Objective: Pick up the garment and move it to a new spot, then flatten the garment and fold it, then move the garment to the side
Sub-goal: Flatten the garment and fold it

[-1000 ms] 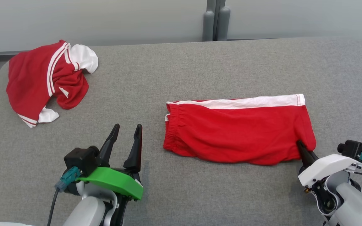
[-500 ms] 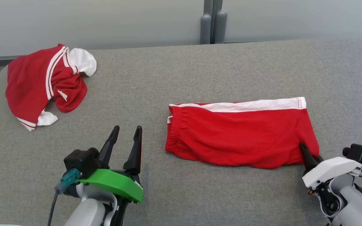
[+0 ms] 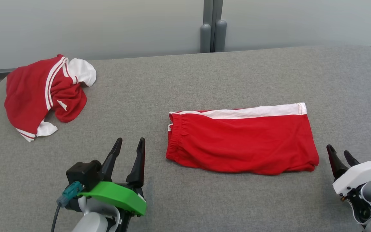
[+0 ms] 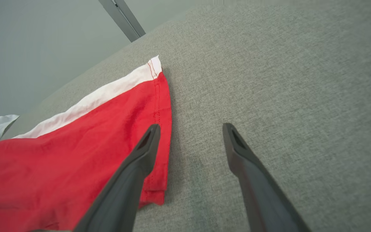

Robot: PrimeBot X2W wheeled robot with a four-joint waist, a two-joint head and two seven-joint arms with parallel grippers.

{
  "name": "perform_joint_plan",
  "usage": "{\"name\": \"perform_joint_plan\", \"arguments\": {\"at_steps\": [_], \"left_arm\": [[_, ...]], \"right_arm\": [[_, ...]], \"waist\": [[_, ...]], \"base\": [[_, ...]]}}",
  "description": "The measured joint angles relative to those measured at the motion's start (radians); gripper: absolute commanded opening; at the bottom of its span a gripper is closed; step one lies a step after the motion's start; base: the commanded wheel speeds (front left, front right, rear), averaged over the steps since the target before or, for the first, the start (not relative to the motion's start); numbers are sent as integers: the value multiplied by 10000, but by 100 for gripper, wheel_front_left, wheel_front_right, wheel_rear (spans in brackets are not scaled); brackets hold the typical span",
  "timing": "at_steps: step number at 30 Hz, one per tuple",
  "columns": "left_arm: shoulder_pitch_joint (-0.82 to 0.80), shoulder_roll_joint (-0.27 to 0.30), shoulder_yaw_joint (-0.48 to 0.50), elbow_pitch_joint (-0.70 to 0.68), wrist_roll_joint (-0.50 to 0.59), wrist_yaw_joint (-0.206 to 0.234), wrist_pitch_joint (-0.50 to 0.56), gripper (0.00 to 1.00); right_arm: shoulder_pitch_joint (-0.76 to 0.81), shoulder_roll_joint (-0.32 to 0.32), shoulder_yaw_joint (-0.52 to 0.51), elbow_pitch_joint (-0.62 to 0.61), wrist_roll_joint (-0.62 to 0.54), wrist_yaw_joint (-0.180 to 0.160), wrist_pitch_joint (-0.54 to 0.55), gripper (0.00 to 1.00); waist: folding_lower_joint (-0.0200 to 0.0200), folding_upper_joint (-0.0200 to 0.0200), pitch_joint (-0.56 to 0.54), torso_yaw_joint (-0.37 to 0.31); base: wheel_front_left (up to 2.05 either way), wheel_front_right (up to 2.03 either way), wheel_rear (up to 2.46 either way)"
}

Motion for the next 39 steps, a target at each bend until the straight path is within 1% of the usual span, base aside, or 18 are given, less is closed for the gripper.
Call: {"name": "perform_joint_plan", "arguments": {"at_steps": [8, 14, 21, 31, 39], "left_arm": [[188, -13, -71, -121, 0, 25, 0, 100], [187, -13, -169, -359, 71, 27, 77, 100], [171, -10, -211, -552, 278, 54, 176, 100], [69, 59, -105, -805, 366, 69, 215, 100], [-135, 86, -81, -926, 426, 73, 265, 100]], "right_arm": [[-379, -583, 575, -71, -731, -2, 157, 100], [-1085, -734, 748, -113, -953, -2, 598, 100], [-1263, -715, 742, 268, -700, -2, 1461, 100], [-1676, -539, 602, 742, -201, 0, 2341, 100], [-2092, -516, 506, 1091, -42, 0, 2673, 100]], "waist": [[0, 0, -104, -90], [0, 0, 20, 1], [0, 0, 278, 332], [0, 0, 902, 918], [0, 0, 1310, 1156]], "base": [[0, 0, 0], [0, 0, 0], [0, 0, 0], [0, 0, 0], [0, 0, 0]]}}
